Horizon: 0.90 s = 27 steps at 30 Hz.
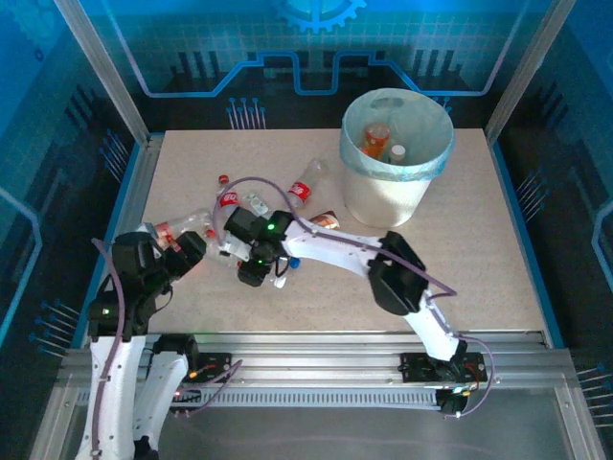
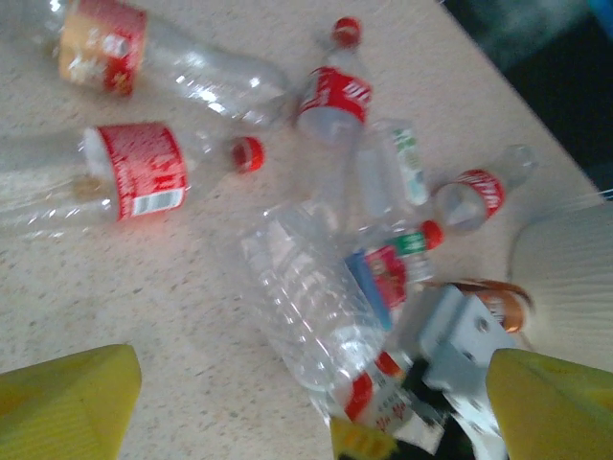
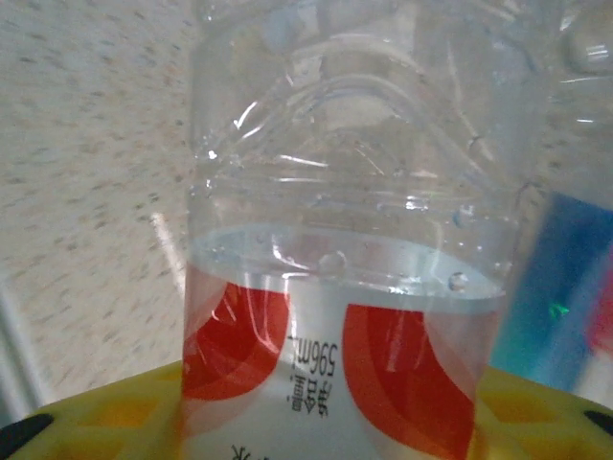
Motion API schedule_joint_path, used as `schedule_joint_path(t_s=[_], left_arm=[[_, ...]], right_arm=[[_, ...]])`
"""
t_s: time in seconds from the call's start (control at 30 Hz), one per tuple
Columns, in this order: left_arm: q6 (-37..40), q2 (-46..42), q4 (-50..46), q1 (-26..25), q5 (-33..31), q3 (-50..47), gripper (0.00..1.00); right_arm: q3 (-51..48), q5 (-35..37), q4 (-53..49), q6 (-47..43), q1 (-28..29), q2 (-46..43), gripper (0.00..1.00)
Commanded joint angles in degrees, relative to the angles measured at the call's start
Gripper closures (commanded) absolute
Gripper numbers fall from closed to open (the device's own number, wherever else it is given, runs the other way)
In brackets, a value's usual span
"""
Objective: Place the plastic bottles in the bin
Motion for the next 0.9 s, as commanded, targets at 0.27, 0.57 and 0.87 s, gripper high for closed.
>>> schedule_joint_path(t_s=[0.27,0.57,0.87], left_arm=[[-6.52,3.8,17.87,0.38,23.64,6.14,0.04],[-11.56,5.58,31.74,-1.34,33.54,7.11,0.04],[-10.7,7.73,29.41,-4.52,31.36,8.55,0.13]], right_arm=[[-19.12,-10.16,17.61,6.68,-6.27,-30.34,0.47],[-18.93,-14.02,17.57,4.19,-6.99,-35.0,0.47],[-19.42,-17.47,18.49,1.09,-5.36,-36.44,0.47]])
